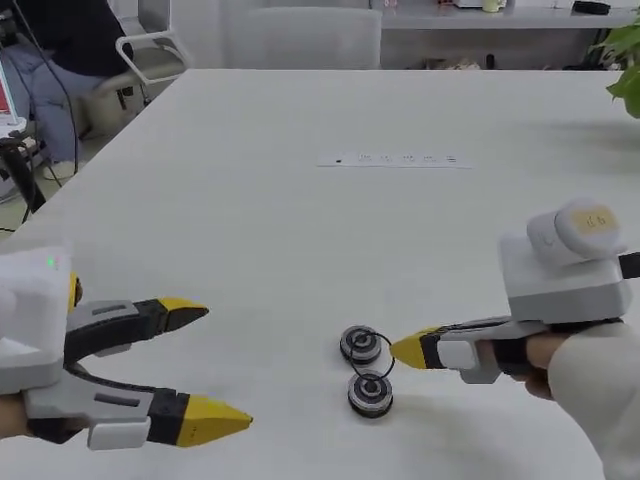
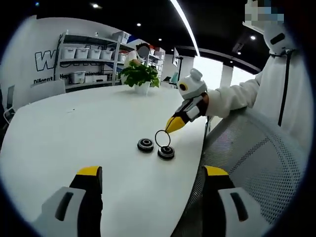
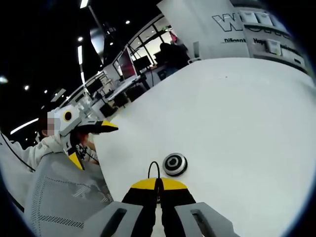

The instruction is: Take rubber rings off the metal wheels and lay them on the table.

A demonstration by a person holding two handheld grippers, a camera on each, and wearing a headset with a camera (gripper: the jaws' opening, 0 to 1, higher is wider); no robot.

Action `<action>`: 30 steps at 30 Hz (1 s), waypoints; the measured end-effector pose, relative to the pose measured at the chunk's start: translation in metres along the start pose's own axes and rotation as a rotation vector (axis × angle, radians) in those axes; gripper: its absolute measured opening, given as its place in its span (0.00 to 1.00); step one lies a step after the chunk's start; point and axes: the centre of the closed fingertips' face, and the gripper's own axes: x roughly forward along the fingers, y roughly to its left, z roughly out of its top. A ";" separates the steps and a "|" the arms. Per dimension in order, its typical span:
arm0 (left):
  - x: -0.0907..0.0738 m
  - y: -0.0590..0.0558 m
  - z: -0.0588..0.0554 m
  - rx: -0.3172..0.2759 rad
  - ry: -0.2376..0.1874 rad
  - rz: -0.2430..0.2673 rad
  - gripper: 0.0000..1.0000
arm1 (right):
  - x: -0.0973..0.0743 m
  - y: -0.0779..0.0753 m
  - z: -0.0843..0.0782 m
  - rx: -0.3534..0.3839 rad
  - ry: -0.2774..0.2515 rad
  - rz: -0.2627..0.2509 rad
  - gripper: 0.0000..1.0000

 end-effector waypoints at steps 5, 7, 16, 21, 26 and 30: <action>0.006 -0.005 -0.007 0.008 0.040 -0.028 0.86 | 0.001 0.001 -0.001 -0.003 0.007 0.002 0.00; 0.008 -0.006 -0.011 -0.008 0.053 -0.034 0.88 | 0.001 0.002 0.000 0.000 0.001 0.005 0.00; 0.011 -0.012 -0.017 -0.009 0.080 -0.059 0.94 | 0.002 0.010 0.005 0.020 -0.024 0.038 0.00; 0.011 -0.011 -0.017 -0.003 0.080 -0.055 0.95 | 0.006 0.019 0.009 0.006 -0.052 0.071 0.00; 0.012 -0.012 -0.019 -0.010 0.089 -0.061 0.95 | 0.013 0.033 0.010 -0.016 -0.074 0.111 0.00; 0.012 -0.011 -0.024 -0.014 0.104 -0.058 0.93 | 0.021 0.045 0.007 -0.021 -0.083 0.148 0.00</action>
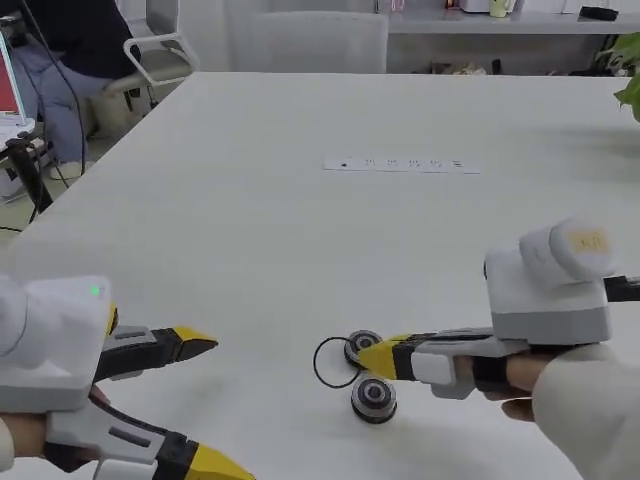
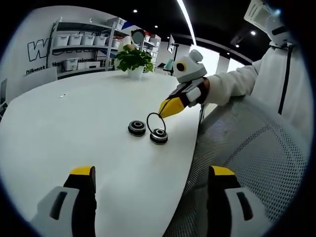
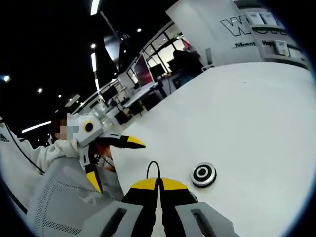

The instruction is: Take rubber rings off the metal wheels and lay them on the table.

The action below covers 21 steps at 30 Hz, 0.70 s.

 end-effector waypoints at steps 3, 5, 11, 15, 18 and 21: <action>0.001 -0.001 -0.002 -0.008 0.003 -0.006 0.92 | 0.006 0.005 -0.004 -0.013 0.011 0.008 0.00; 0.001 -0.001 -0.001 -0.011 -0.002 -0.008 0.92 | 0.011 0.009 -0.008 -0.037 0.024 0.010 0.00; 0.001 -0.002 0.000 -0.013 -0.006 -0.012 0.91 | 0.026 0.015 -0.015 -0.092 0.044 0.000 0.00; 0.001 -0.002 -0.001 -0.015 -0.006 -0.013 0.91 | 0.034 0.010 -0.026 -0.126 0.085 -0.020 0.00; 0.001 -0.003 -0.001 -0.014 -0.002 -0.015 0.91 | 0.038 0.003 -0.029 -0.177 0.105 -0.055 0.00; 0.001 -0.002 -0.001 -0.014 -0.003 -0.014 0.91 | 0.040 0.000 -0.025 -0.173 0.091 -0.063 0.00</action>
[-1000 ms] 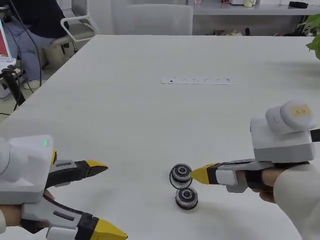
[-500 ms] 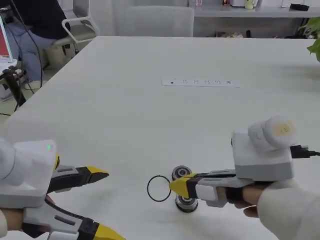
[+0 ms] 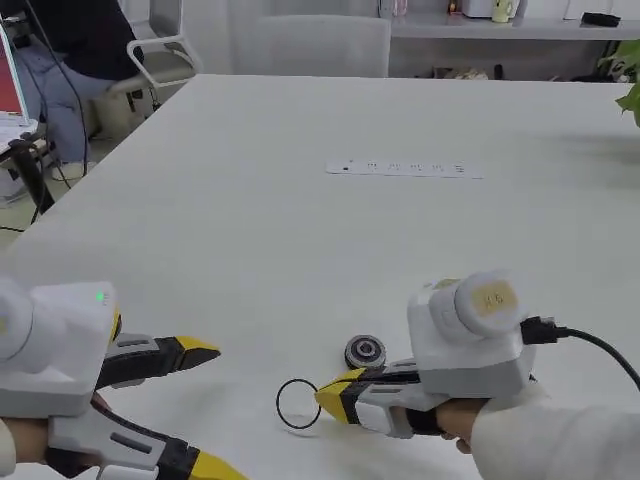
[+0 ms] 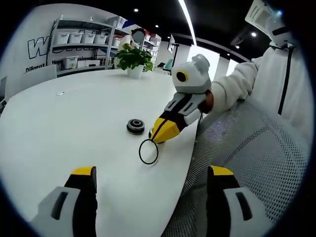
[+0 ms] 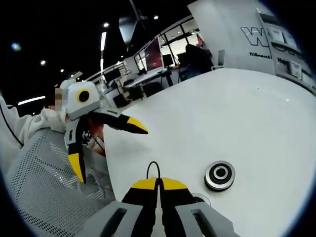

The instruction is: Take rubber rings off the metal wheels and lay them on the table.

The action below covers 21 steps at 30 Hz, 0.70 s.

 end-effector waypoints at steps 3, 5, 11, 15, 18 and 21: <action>0.000 -0.001 -0.001 0.000 0.005 -0.003 0.91 | 0.002 -0.002 0.001 -0.012 -0.005 -0.007 0.00; 0.000 -0.001 -0.001 0.000 0.008 -0.004 0.91 | 0.002 -0.002 -0.001 -0.022 0.006 -0.010 0.00; 0.000 0.000 -0.002 -0.007 0.011 0.001 0.90 | 0.004 -0.004 -0.010 -0.065 0.052 -0.014 0.07; 0.000 0.000 -0.002 -0.009 0.012 0.002 0.89 | 0.003 -0.004 -0.010 -0.075 0.052 -0.017 0.11; 0.000 0.001 -0.002 -0.010 0.009 0.005 0.88 | 0.001 -0.007 -0.009 -0.071 0.056 -0.026 0.11; -0.001 0.001 -0.001 -0.010 0.003 0.009 0.88 | -0.002 -0.011 -0.007 -0.053 0.052 -0.038 0.13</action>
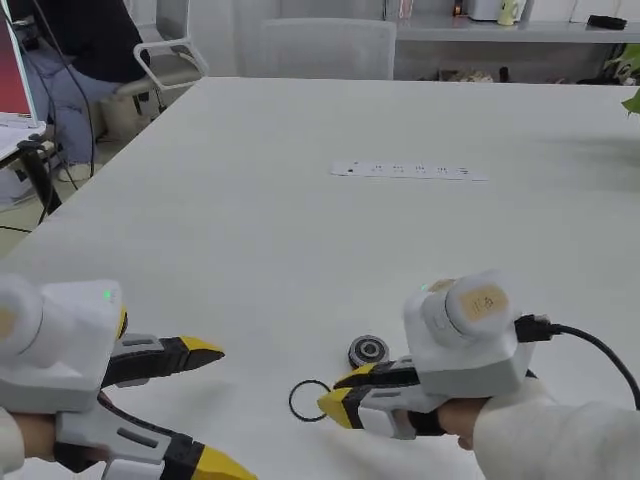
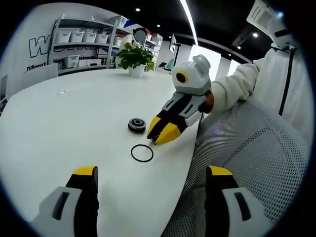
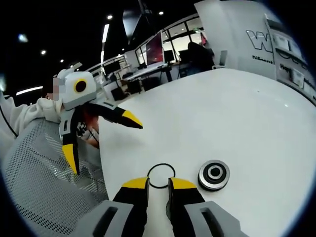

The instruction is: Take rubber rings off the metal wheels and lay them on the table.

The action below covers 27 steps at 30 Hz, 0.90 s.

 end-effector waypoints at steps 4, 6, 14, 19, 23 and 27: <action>0.000 0.000 0.000 -0.001 -0.002 0.001 0.88 | -0.006 -0.005 0.008 0.024 -0.032 -0.011 0.13; 0.000 0.000 0.000 -0.001 -0.001 0.003 0.88 | -0.011 -0.008 0.013 0.038 -0.054 -0.019 0.13; -0.001 0.001 0.003 -0.006 -0.010 0.016 0.86 | -0.034 -0.022 0.041 0.086 -0.168 -0.045 0.14; -0.001 0.000 0.004 -0.009 -0.009 0.019 0.85 | -0.045 -0.029 0.050 0.081 -0.200 -0.066 0.15; -0.001 0.000 0.004 -0.010 -0.008 0.021 0.85 | -0.052 -0.032 0.054 0.060 -0.202 -0.066 0.17; -0.001 0.000 0.005 -0.017 -0.013 0.023 0.86 | -0.059 -0.034 0.053 0.002 -0.188 -0.066 0.19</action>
